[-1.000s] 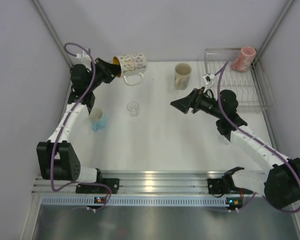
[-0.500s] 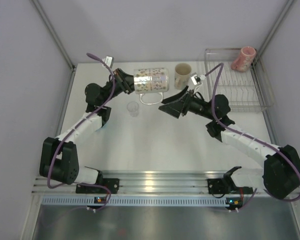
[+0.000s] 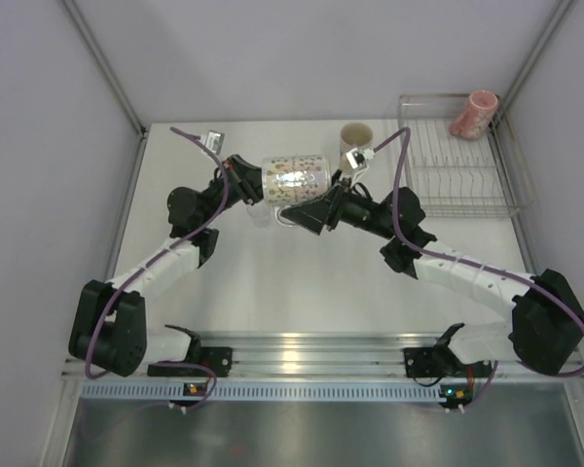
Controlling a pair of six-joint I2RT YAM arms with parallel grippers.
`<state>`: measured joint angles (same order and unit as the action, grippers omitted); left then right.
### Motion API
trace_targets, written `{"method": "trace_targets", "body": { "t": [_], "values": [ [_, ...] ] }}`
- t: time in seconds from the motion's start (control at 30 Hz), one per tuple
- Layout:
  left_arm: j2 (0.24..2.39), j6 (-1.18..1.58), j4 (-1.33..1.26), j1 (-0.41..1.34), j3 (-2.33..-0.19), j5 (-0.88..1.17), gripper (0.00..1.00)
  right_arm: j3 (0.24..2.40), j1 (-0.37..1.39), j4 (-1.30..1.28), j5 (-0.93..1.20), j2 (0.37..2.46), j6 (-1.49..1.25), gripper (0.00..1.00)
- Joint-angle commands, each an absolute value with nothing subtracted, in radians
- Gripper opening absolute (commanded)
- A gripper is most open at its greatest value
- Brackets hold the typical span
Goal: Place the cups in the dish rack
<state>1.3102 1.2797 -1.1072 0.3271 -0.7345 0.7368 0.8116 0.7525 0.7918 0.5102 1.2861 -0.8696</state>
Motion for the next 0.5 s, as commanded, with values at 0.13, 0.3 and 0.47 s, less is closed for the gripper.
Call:
{"method": "trace_targets", "body": {
  "t": [0.13, 0.3, 0.47],
  "values": [
    [1.232, 1.267, -1.24, 0.362, -0.686, 0.586, 0.0, 0.908, 0.854, 0.804, 0.354, 1.327, -0.773, 0.59],
    [1.175, 1.188, -1.111, 0.38, -0.652, 0.526, 0.0, 0.876, 0.88, 0.894, 0.299, 1.335, -0.802, 0.42],
    [1.103, 1.115, -0.965, 0.385, -0.65, 0.491, 0.0, 0.858, 0.884, 0.905, 0.29, 1.319, -0.795, 0.39]
  ]
}}
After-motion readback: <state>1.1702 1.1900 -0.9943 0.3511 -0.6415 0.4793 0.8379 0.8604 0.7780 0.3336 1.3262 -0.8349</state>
